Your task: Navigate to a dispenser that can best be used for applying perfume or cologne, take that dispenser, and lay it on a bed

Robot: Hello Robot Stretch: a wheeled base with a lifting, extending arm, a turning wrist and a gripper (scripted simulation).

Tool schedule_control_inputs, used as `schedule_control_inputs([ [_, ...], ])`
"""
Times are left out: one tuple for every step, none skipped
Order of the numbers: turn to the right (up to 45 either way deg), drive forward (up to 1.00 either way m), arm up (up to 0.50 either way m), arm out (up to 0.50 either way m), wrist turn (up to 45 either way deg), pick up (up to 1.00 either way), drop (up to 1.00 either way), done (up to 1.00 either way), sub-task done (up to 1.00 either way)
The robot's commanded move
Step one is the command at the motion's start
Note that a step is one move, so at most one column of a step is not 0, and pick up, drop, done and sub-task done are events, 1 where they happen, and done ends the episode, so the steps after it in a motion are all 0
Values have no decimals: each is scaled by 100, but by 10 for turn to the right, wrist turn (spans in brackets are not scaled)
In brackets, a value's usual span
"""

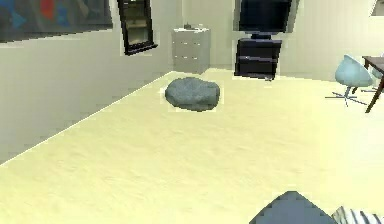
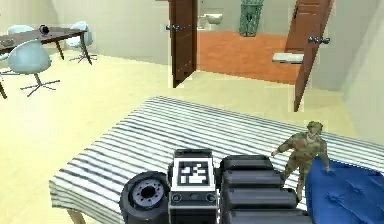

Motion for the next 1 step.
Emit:
schedule_control_inputs([
  [450,0,0,0,0,0,0,0,0],
])
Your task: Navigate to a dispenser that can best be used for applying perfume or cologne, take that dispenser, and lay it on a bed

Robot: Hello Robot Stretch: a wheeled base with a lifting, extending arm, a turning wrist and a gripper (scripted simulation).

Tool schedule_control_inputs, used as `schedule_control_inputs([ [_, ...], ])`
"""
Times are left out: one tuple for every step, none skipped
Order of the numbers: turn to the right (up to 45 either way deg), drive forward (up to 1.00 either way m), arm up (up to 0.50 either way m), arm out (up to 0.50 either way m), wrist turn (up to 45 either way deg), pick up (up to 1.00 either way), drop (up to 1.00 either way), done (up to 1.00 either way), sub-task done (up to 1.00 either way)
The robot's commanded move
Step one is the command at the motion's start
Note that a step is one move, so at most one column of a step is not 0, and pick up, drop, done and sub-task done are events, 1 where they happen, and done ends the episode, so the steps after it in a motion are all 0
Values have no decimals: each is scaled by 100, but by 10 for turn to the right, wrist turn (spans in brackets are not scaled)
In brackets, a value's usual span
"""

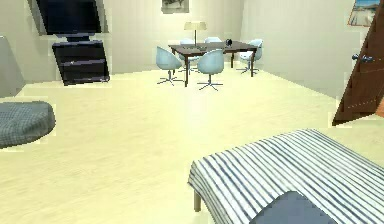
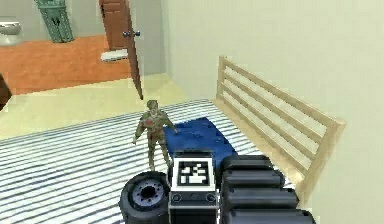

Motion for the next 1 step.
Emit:
schedule_control_inputs([
  [90,0,0,0,0,0,0,0,0],
])
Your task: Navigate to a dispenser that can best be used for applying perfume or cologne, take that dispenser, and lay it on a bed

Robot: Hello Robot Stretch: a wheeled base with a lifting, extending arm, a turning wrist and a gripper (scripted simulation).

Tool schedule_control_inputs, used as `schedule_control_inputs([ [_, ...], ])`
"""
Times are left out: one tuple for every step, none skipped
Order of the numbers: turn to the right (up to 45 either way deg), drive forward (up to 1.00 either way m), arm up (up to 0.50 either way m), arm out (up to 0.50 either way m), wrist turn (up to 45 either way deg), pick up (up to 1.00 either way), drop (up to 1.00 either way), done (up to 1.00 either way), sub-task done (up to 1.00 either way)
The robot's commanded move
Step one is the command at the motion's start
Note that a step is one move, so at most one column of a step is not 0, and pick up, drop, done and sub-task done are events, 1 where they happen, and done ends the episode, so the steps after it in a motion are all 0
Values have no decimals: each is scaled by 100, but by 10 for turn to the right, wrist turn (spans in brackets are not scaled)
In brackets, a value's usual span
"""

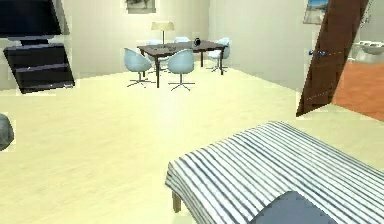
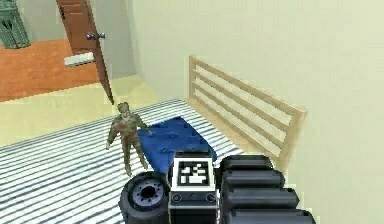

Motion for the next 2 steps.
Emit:
schedule_control_inputs([
  [0,15,0,0,0,0,0,0,0],
  [-450,0,0,0,0,0,0,0,0],
])
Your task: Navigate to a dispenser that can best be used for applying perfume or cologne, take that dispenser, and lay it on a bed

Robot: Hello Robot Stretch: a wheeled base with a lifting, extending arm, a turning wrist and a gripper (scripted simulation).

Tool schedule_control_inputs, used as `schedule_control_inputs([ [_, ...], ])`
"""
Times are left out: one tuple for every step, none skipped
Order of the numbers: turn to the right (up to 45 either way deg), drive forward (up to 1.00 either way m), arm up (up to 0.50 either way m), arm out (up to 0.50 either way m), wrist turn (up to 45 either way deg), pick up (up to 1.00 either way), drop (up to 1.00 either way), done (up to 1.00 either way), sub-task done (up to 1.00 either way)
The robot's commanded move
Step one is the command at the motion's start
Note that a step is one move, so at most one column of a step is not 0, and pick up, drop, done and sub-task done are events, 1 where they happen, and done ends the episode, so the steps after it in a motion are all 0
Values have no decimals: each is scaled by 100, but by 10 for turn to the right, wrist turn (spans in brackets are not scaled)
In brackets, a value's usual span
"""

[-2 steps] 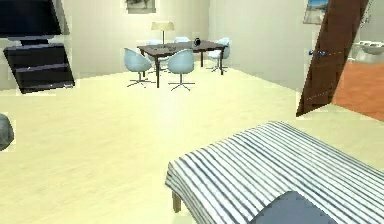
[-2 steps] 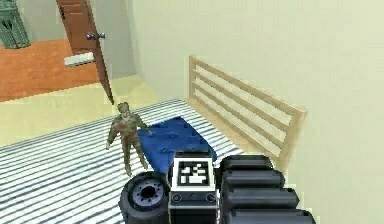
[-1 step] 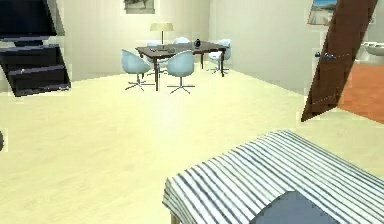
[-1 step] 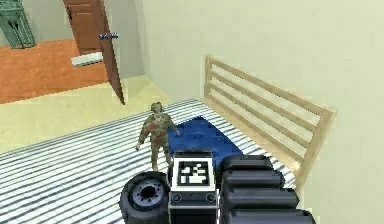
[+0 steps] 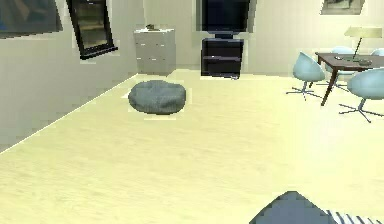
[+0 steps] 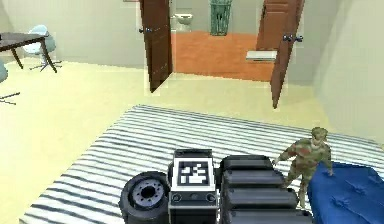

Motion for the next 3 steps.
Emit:
schedule_control_inputs([
  [-60,0,0,0,0,0,0,0,0],
  [450,0,0,0,0,0,0,0,0],
  [0,0,0,48,0,0,0,0,0],
])
